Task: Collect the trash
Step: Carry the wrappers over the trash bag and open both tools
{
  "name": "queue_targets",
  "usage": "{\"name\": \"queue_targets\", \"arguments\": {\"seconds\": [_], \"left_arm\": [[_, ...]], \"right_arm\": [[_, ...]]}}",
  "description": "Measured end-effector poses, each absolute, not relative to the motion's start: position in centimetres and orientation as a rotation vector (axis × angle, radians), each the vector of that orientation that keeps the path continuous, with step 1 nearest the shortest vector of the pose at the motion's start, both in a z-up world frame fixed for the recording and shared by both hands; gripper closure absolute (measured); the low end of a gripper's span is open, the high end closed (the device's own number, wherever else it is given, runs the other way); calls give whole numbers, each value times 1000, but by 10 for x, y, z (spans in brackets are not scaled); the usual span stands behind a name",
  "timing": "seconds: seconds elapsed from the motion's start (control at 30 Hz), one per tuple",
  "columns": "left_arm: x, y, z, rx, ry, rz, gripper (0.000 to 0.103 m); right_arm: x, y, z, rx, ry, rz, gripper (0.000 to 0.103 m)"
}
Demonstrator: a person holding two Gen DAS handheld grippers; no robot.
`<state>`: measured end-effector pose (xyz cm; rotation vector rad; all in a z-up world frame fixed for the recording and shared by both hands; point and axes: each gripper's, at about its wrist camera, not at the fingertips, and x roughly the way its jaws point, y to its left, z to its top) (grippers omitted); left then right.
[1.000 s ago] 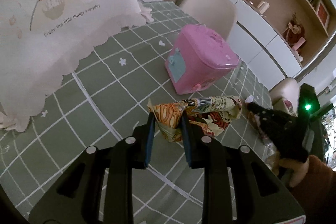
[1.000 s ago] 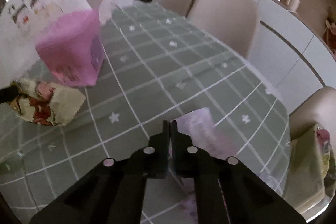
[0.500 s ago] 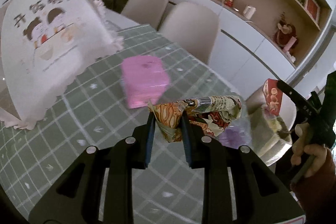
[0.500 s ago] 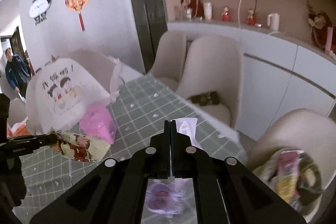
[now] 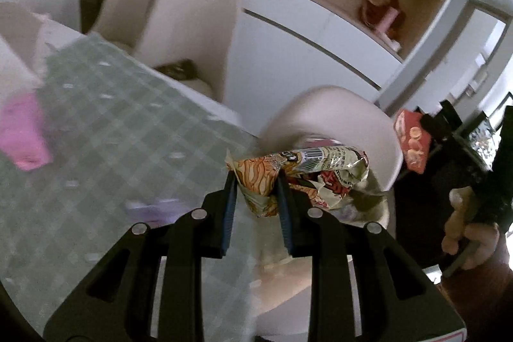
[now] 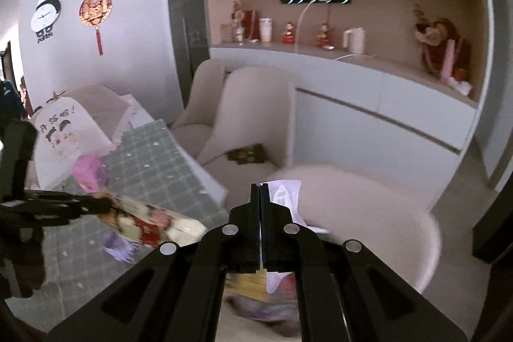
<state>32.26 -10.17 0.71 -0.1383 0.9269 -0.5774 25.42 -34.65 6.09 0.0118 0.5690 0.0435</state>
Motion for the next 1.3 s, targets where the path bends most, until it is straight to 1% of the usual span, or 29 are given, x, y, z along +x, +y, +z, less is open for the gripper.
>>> {"name": "queue_targets", "arguments": {"seconds": [0.23, 0.3, 0.37, 0.43, 0.5, 0.53, 0.6, 0.67, 0.73, 0.77, 0.8, 0.9, 1.1, 1.2, 1.3], "left_arm": [[334, -232, -23, -89, 976, -682, 79], [338, -261, -33, -70, 995, -697, 77], [342, -276, -42, -54, 1014, -687, 75], [345, -281, -51, -68, 1048, -672, 70], [343, -277, -56, -86, 1065, -655, 58], [339, -273, -58, -91, 1069, -646, 56], [333, -265, -58, -86, 1073, -620, 46], [323, -250, -54, -87, 1058, -582, 42], [312, -234, -45, -81, 1026, -532, 41], [307, -226, -41, -78, 1013, -510, 38], [298, -215, -35, -74, 993, -482, 30], [283, -194, -22, -53, 954, -426, 23], [255, -141, -5, -43, 895, -335, 21], [245, -114, -7, -43, 883, -321, 21], [240, -88, -19, -55, 908, -326, 21]], "right_arm": [[237, -435, 62, 26, 560, -6, 100], [236, -451, 56, 52, 570, -9, 100], [238, -462, 47, 74, 586, -6, 100], [237, -467, 39, 92, 595, 17, 100], [239, -466, 33, 103, 601, 45, 100], [239, -465, 30, 110, 602, 57, 100], [241, -461, 25, 129, 607, 85, 100], [246, -451, 19, 143, 613, 121, 100], [251, -438, 14, 151, 618, 156, 100], [252, -430, 13, 155, 622, 174, 100], [255, -421, 9, 156, 627, 197, 100], [259, -398, 2, 142, 641, 239, 100], [269, -365, -22, 120, 687, 278, 100], [269, -355, -32, 89, 712, 259, 100], [269, -354, -41, 115, 754, 240, 98]]}}
